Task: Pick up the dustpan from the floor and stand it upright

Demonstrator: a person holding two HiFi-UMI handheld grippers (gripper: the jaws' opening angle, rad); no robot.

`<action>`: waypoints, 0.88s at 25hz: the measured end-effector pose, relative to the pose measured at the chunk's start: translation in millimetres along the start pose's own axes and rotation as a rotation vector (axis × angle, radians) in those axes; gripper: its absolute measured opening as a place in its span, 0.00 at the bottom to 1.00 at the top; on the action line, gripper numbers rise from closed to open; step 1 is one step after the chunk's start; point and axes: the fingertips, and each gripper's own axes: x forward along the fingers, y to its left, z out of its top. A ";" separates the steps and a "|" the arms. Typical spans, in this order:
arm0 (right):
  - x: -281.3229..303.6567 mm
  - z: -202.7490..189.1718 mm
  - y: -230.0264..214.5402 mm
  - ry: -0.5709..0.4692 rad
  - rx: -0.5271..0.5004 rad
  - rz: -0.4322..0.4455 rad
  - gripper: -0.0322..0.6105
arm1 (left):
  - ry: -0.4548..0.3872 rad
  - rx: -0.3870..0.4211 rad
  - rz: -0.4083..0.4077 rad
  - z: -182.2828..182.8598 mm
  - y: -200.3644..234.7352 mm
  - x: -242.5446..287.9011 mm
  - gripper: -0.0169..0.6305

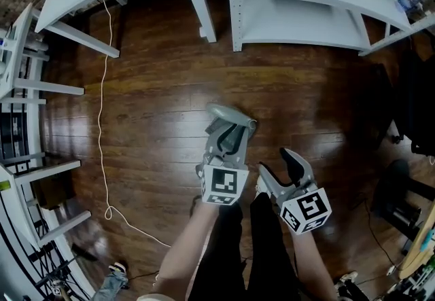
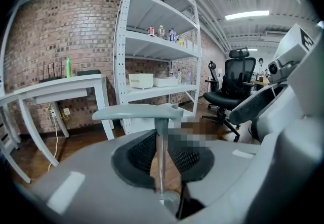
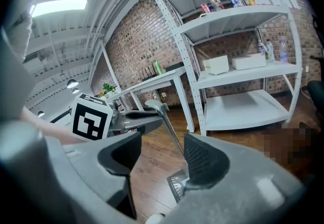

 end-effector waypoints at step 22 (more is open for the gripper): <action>-101.4 120.2 12.7 -0.093 -0.028 -0.128 0.44 | 0.149 -0.122 -0.042 10.8 -19.5 -44.7 0.33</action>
